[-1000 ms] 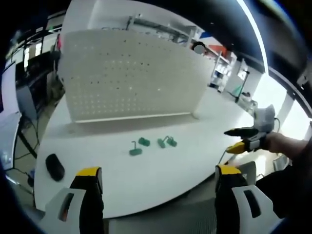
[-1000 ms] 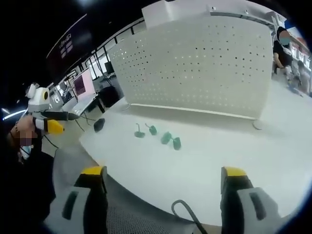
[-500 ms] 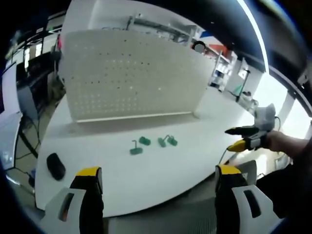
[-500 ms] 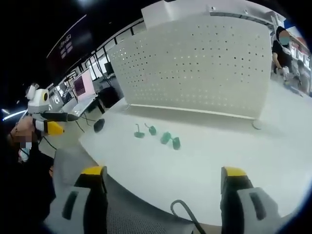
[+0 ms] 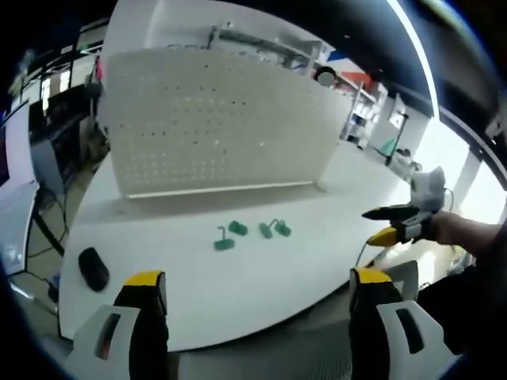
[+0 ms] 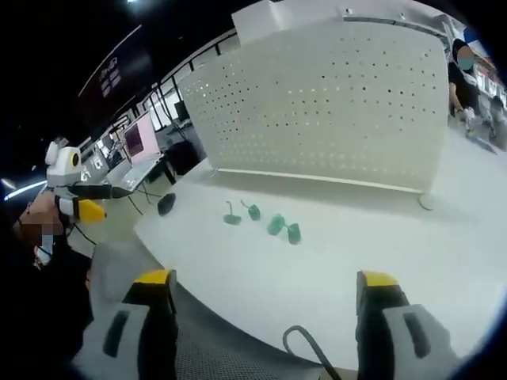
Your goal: Insert the hook assembly into the mounting plate slot until the hook locks in place.
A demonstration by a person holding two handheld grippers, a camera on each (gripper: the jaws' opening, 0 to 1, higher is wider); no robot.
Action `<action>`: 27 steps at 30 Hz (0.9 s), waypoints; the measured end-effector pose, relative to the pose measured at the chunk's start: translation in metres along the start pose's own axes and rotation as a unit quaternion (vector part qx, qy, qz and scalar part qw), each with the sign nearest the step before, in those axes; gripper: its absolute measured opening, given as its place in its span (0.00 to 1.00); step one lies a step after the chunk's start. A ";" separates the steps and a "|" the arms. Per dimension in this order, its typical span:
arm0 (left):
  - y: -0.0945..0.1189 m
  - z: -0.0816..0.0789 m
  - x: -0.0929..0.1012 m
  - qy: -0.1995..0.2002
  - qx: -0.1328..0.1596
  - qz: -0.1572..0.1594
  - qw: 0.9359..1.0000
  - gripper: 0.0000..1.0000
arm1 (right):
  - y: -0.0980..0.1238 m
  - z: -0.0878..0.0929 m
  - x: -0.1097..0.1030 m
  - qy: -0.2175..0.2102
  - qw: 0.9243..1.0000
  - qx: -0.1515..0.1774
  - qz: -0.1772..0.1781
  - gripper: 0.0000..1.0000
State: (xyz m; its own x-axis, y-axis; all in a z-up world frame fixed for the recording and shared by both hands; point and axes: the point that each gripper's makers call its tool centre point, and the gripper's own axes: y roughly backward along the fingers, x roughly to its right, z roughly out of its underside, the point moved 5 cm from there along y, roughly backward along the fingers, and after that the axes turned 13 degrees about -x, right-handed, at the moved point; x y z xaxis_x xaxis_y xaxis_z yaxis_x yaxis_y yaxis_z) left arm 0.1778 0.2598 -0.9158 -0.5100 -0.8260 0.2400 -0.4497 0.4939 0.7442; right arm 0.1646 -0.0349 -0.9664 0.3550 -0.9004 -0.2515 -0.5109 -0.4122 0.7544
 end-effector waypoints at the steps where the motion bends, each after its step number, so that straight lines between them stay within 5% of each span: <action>1: 0.000 0.000 0.000 0.000 0.000 0.000 1.000 0.97 | -0.002 -0.001 -0.001 0.004 1.000 -0.001 -0.004 0.87; 16: -0.002 0.001 -0.006 0.003 -0.012 -0.003 1.000 0.97 | -0.058 -0.047 -0.021 0.093 0.993 -0.029 -0.072 0.71; 27: -0.008 -0.003 -0.003 -0.001 -0.020 0.003 1.000 0.97 | -0.109 -0.069 -0.039 0.163 0.978 -0.064 -0.114 0.60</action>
State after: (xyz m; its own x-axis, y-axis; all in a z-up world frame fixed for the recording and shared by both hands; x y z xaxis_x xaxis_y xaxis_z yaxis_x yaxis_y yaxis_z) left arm 0.1848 0.2571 -0.9211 -0.5141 -0.8223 0.2439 -0.4160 0.4877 0.7675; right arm 0.2605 0.0553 -0.9969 0.6902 -0.6855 -0.2316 -0.2938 -0.5580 0.7761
